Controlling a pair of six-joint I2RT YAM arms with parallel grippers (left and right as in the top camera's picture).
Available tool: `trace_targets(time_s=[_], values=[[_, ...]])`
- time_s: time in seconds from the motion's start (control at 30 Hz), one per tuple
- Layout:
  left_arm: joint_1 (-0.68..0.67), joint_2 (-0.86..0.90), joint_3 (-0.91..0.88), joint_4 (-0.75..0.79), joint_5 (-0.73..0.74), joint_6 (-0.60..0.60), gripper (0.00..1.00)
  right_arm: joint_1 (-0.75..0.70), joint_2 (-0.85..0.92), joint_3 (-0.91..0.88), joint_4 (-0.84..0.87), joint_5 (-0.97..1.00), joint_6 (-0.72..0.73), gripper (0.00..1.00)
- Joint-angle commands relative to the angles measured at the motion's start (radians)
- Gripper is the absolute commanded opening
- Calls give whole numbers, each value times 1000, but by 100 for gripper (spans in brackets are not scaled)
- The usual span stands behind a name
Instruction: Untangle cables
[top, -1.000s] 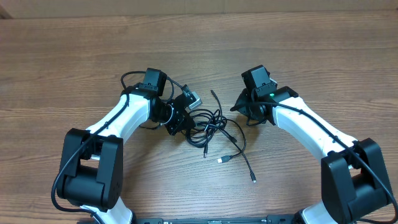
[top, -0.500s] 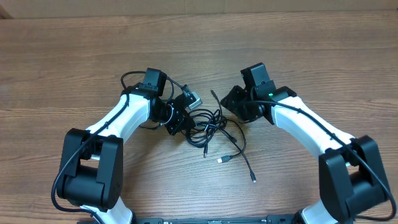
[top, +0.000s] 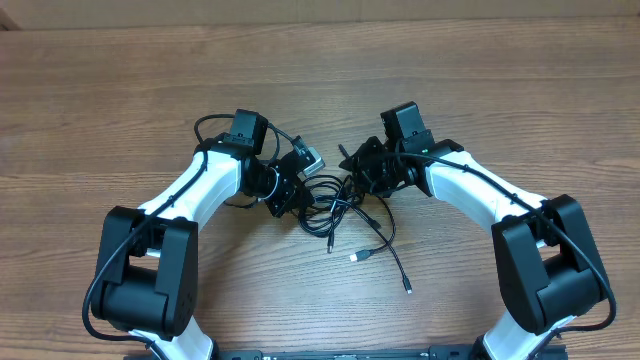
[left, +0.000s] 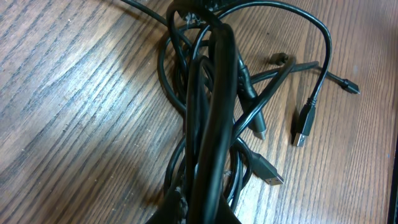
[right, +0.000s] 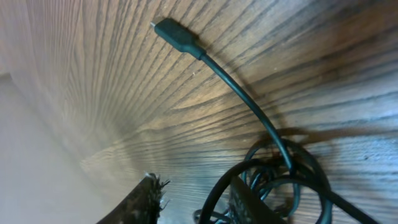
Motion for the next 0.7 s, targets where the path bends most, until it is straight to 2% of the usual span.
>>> trace_targets(time_s=[0.0,0.2,0.57,0.63,0.67], values=[[0,-32,15,-2,15,-10,4,6,8,-4,13,-14,69,31],[0,-32,15,-2,15,-10,4,34,20,-5,23,-6,69,21],[0,-32,15,-2,15,-10,4,58,21,-5,21,5,88,20],[0,-32,15,-2,15,-10,4,72,21,-5,23,8,91,19],[0,-32,15,-2,15,-10,4,79,21,-5,28,16,91,14]])
